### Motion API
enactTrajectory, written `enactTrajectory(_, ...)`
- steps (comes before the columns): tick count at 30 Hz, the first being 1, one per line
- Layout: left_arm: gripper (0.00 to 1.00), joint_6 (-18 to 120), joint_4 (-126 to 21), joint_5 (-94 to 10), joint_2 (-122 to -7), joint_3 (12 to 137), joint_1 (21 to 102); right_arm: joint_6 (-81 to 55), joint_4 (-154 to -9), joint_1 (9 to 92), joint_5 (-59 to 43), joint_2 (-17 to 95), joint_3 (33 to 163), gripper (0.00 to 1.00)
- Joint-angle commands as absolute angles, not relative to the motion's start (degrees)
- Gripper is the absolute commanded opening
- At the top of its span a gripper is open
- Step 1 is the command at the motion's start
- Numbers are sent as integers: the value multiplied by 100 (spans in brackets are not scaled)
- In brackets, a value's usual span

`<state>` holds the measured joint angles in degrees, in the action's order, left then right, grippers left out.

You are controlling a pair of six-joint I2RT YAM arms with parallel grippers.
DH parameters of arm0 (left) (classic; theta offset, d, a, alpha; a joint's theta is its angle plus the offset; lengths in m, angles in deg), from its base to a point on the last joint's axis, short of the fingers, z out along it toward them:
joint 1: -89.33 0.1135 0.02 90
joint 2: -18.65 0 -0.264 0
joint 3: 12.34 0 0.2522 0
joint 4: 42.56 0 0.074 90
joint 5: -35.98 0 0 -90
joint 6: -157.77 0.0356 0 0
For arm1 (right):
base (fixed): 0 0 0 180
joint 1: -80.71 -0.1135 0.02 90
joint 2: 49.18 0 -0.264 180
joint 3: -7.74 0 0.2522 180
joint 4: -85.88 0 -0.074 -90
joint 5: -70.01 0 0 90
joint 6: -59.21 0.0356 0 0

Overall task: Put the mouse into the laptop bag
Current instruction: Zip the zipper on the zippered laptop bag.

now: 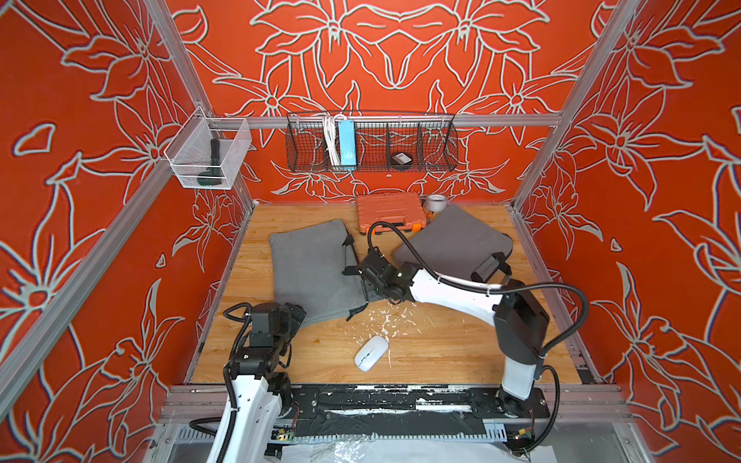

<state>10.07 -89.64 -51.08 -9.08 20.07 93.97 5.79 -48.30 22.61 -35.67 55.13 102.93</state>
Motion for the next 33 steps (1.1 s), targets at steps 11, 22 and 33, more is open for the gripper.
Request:
enactTrajectory(11, 97, 1116, -9134, -5125, -719, 2028, 9460, 1669, -4334, 1271, -4111, 7308, 11174, 89)
enactTrajectory(22, 97, 1116, -9113, -5113, -742, 2040, 9460, 1961, -3888, 1270, -4567, 7995, 11591, 89)
enactTrajectory(33, 97, 1116, -9071, -5033, -771, 2001, 9460, 2193, -3909, 1275, -4796, 8002, 11378, 46)
